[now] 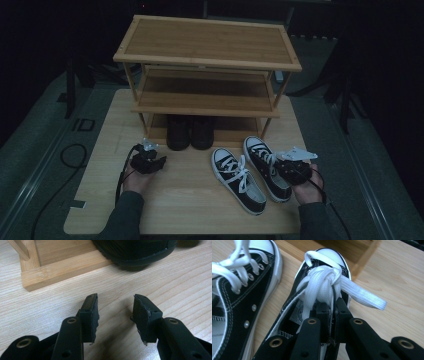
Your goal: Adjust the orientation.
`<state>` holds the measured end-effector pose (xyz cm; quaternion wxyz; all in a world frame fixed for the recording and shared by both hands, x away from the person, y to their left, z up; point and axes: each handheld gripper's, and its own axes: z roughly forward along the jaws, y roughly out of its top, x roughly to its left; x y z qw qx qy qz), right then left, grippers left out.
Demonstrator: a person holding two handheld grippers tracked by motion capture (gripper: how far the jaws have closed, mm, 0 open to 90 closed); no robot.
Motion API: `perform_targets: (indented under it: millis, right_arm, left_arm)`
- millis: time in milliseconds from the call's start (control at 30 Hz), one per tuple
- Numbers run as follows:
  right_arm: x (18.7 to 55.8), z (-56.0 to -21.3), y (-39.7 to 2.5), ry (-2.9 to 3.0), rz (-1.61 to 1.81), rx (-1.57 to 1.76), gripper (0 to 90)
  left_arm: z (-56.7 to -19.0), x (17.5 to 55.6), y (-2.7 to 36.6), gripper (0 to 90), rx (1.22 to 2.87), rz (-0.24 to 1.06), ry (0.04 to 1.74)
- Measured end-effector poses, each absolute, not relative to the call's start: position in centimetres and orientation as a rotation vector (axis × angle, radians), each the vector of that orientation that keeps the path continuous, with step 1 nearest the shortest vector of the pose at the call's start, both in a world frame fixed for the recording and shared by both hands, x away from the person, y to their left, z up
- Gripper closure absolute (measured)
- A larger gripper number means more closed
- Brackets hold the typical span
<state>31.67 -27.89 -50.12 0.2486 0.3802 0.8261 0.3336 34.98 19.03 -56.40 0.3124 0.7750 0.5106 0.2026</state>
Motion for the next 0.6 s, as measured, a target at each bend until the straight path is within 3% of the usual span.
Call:
perform_targets:
  millis: [600]
  right_arm:
    - [32.5,-51.7,-26.0,2.307,0.951,0.862,85.5]
  left_arm:
    - [-56.4,34.9,19.0,55.9,2.04,0.535,1.346]
